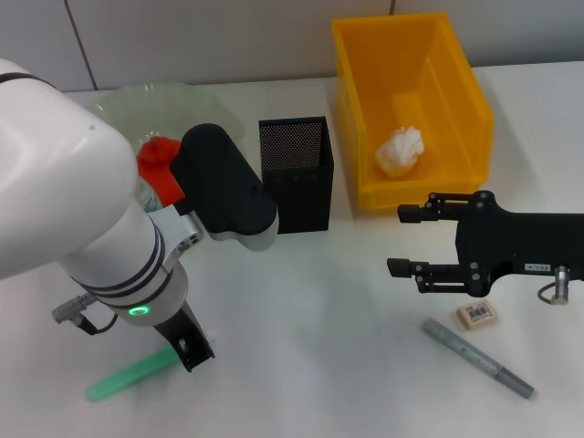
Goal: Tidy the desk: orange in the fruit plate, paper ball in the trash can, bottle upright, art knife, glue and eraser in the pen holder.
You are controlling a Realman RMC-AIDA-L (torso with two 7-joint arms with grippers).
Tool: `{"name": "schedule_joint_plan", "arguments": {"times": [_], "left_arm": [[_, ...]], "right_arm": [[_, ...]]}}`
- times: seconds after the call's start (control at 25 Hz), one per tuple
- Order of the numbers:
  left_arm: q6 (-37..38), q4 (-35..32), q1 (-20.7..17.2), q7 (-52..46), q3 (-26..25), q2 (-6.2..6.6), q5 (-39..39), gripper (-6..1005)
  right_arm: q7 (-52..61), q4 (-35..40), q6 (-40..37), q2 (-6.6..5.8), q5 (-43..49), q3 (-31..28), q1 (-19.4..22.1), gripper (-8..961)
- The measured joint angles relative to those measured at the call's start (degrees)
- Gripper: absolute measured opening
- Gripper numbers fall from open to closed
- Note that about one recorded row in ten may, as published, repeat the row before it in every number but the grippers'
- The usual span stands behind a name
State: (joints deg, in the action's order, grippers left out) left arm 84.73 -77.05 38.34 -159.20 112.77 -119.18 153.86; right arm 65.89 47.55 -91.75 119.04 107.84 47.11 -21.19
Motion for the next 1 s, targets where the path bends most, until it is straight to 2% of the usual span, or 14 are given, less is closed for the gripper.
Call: {"name": "schedule_joint_plan", "arguments": {"times": [0.08,1.0], "left_arm": [[0.00,0.14,0.02,0.05,0.07,0.00,0.00,112],[-0.15,1.51,1.13,0.54,0.18,0.00,-0.17,63]], "right_arm": [[-0.05,0.00,0.13,-0.03,0.02,0.00,-0.23,689],[-0.38,0.00,0.34,-0.04,0.12,0.00,-0.43,689]]}}
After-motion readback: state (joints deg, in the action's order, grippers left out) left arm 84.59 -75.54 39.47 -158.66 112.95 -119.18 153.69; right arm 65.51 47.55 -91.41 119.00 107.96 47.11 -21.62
